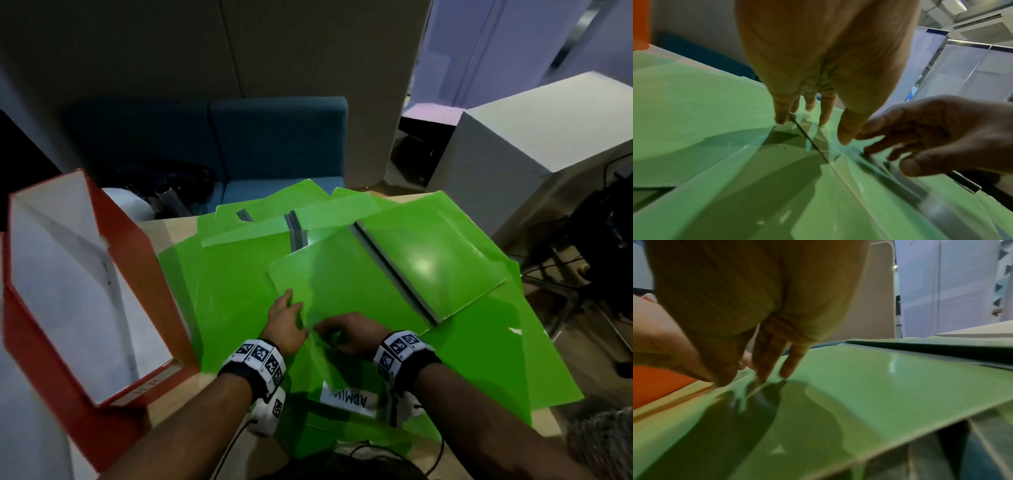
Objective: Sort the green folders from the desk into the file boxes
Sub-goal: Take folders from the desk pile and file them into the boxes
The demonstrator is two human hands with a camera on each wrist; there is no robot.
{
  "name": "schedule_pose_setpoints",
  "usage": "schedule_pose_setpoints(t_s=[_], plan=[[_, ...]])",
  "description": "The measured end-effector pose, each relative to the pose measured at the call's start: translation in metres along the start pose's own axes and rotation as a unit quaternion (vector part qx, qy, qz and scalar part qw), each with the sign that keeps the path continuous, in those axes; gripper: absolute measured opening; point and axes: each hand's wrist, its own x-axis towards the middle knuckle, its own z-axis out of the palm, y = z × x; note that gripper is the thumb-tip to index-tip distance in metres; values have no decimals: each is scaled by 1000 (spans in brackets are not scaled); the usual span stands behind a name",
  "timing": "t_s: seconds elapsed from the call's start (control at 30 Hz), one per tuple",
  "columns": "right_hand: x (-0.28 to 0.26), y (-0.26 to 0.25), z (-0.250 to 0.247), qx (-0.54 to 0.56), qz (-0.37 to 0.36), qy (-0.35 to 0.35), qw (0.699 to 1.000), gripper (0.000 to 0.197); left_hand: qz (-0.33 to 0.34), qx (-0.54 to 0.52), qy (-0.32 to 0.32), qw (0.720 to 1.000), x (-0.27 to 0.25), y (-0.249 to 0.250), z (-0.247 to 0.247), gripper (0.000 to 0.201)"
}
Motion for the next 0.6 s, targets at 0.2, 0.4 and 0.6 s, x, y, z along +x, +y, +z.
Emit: schedule_pose_setpoints(t_s=[0.2,0.4,0.6], plan=[[0,37,-22,-147,231,171,946,76,-38,-66,12,997,0,1,-6,63],[-2,48,-18,-142,246,59,957,91,-187,-207,69,958,25,-31,-13,88],[2,36,-12,-128,225,39,965,91,-185,-335,142,913,14,-8,-50,76]])
